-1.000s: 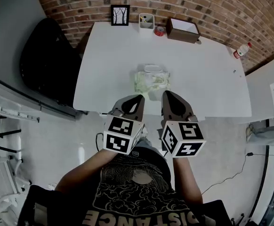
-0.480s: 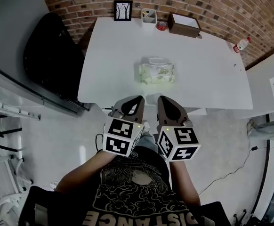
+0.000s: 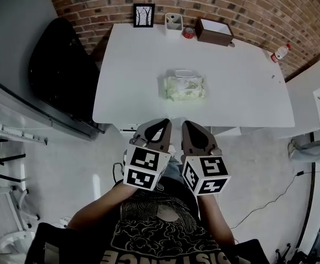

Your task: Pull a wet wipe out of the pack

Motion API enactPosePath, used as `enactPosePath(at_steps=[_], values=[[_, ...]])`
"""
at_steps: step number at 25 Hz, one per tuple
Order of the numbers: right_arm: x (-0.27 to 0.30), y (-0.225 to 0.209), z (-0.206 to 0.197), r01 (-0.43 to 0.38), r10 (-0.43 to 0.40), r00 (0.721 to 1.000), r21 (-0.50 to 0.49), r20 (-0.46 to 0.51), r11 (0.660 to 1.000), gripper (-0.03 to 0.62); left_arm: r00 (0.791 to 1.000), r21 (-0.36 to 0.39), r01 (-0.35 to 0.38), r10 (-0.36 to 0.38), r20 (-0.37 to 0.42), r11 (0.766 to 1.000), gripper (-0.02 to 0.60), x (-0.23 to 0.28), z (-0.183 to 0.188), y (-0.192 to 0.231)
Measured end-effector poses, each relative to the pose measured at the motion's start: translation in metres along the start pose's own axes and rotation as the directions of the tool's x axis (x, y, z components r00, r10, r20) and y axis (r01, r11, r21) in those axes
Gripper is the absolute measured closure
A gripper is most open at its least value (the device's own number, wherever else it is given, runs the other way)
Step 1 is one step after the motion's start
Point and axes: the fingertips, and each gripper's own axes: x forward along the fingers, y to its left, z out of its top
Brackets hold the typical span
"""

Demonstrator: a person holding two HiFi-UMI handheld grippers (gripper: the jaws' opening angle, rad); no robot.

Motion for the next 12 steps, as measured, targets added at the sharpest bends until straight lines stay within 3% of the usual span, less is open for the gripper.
enactPosePath(at_steps=[12], values=[[-0.0076,-0.0008,-0.0070,0.015,-0.015,1.000,-0.011,-0.007,1.000,0.579,1.000,-0.008,0.017,-0.017,-0.005,1.000,0.569,-0.0013,-0.0063,-0.0075]])
